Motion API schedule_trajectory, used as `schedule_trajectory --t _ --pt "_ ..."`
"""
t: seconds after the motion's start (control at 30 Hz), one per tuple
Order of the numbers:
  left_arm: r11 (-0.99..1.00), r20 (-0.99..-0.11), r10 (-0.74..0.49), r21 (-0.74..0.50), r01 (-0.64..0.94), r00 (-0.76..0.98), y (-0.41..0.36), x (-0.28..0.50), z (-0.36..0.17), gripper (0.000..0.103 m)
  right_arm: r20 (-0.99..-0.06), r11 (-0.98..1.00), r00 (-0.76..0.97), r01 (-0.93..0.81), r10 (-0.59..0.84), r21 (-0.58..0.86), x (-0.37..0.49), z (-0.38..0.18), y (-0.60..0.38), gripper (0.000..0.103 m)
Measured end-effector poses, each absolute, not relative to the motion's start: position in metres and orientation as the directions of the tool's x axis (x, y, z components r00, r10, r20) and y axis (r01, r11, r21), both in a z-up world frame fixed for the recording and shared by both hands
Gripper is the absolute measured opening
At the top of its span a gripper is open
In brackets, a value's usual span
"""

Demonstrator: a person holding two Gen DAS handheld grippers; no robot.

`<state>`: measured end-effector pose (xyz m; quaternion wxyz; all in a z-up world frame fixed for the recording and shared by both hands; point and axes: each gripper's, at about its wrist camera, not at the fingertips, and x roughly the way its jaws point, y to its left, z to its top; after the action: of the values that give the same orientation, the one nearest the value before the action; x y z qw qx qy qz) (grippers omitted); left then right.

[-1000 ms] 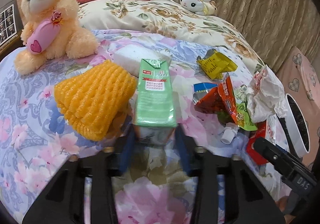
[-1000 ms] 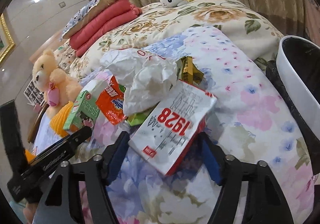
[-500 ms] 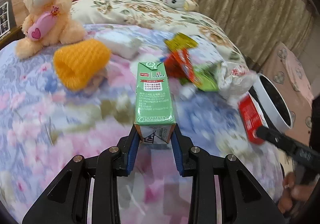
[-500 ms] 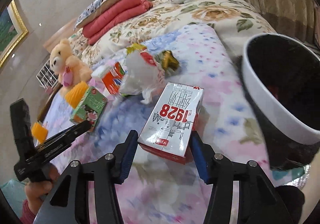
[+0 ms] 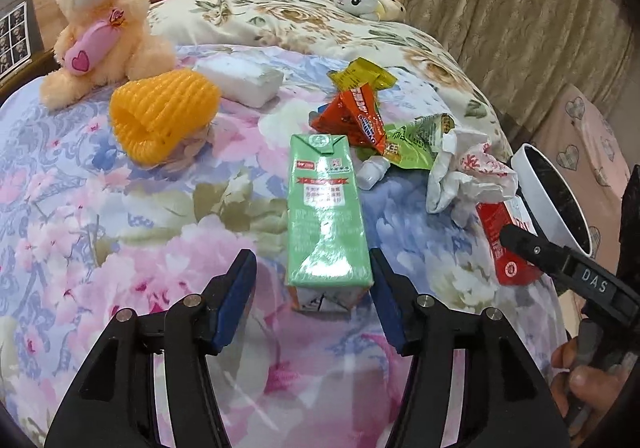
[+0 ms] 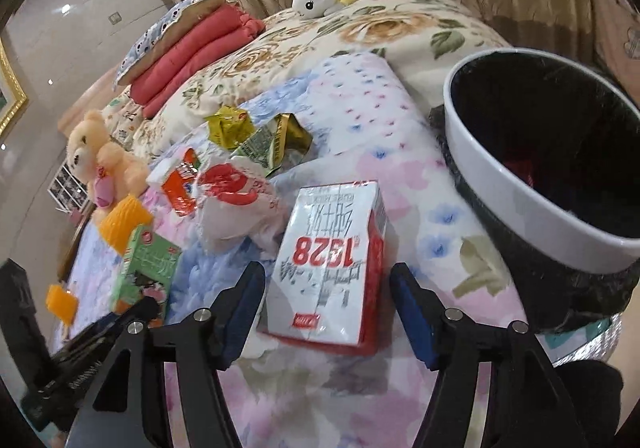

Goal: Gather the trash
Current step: 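Carry the green juice box and red-and-white carton over the bin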

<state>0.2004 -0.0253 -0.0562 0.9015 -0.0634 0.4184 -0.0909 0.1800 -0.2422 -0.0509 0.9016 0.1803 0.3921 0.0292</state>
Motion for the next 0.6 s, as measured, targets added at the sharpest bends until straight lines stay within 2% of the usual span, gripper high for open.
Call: schedule_trajectory --t 0.03,0.07,0.6 --pt "0.975 -0.742 -0.219 -0.188 0.116 0.634 -0.026 0.2 -0.056 0.036 -0.697 0.937 0.691 0.084 0.19 0.339 0.18 -0.051 -0.242 0.058" --pt "0.974 -0.745 -0.227 -0.188 0.129 0.627 -0.029 0.201 -0.057 0.03 -0.696 0.938 0.692 0.078 0.194 0.338 0.179 -0.051 -0.243 0.058" --pt "0.945 -0.714 -0.322 -0.206 0.253 0.621 -0.068 0.155 -0.04 0.03 -0.637 0.918 0.731 0.038 0.244 0.395 0.142 -0.031 -0.272 0.057"
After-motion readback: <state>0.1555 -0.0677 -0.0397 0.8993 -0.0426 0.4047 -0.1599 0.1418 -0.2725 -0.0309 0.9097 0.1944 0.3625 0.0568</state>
